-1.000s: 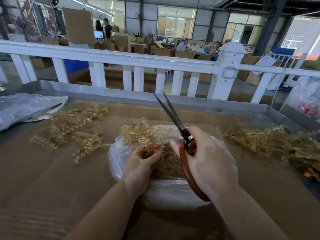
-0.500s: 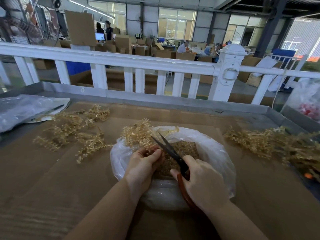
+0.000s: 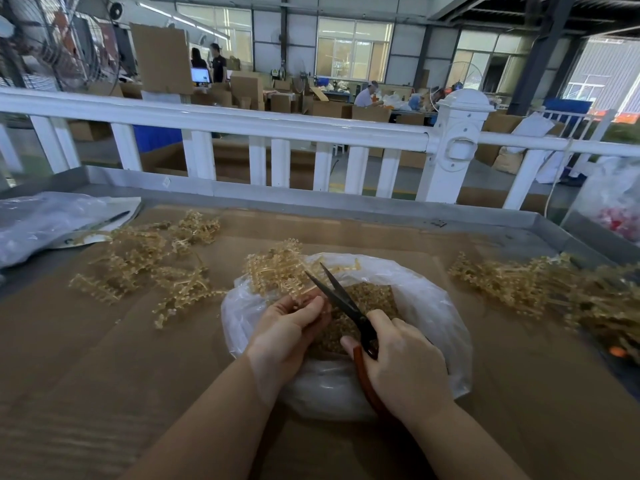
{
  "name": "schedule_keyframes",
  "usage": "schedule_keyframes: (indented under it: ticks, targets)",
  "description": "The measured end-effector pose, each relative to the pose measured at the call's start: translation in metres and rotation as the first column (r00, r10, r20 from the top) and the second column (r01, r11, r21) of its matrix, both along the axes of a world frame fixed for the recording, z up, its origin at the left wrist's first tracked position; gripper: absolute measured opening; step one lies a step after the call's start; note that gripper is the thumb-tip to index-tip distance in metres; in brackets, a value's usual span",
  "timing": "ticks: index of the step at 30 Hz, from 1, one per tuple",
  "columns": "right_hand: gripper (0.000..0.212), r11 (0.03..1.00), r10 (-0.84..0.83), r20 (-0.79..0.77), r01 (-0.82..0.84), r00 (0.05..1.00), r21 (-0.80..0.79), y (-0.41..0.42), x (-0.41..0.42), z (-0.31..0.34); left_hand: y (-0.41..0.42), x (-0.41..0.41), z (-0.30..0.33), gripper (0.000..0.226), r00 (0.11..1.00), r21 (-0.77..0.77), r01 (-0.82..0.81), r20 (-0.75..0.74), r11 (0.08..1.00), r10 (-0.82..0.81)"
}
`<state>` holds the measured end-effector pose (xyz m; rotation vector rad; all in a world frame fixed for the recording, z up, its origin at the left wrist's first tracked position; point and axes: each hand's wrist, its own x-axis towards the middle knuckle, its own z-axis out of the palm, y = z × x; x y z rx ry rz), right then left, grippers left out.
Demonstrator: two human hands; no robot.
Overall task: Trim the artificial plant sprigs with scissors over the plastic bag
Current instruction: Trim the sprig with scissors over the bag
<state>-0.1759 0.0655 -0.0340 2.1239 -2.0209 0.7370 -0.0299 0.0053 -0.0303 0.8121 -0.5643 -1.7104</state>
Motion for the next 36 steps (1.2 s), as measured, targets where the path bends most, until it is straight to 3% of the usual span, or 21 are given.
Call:
schedule_keyframes:
  ticks: [6, 9, 12, 21, 27, 30, 36]
  targets:
    - [0.012, 0.996, 0.083, 0.306, -0.089, 0.948, 0.005, -0.012, -0.005, 0.019, 0.0, 0.0, 0.0, 0.013, 0.999, -0.019, 0.024, 0.047, 1.0, -0.023]
    - [0.012, 0.988, 0.139, 0.449, -0.152, 0.882, -0.008, -0.02, -0.001, 0.03, 0.001, -0.001, 0.001, 0.015, 0.996, -0.04, 0.04, 0.08, 0.998, -0.037]
    - [0.028, 0.978, 0.192, 0.551, -0.205, 0.812, -0.04, -0.025, 0.006, 0.037, 0.001, 0.0, 0.003, 0.017, 0.992, -0.059, 0.078, 0.108, 0.995, -0.071]
    - [0.033, 0.967, 0.222, 0.703, -0.245, 0.675, -0.07, -0.034, 0.013, 0.04, 0.002, 0.001, 0.008, 0.026, 0.986, -0.114, 0.135, 0.119, 0.984, -0.121]
    - [0.026, 0.952, 0.242, 0.844, -0.285, 0.479, -0.111, -0.029, 0.007, 0.043, 0.004, -0.001, 0.016, 0.013, 0.952, -0.212, 0.095, 0.304, 0.973, -0.027]
    - [0.025, 0.959, 0.2, 0.86, -0.275, 0.47, -0.073, -0.027, 0.004, 0.043, 0.007, -0.004, 0.02, 0.015, 0.927, -0.24, 0.112, 0.376, 0.964, -0.014]
    - [0.024, 0.968, 0.173, 0.849, -0.247, 0.5, -0.052, -0.029, -0.002, 0.044, 0.008, 0.0, 0.027, 0.015, 0.933, -0.113, 0.22, 0.316, 0.969, -0.175]
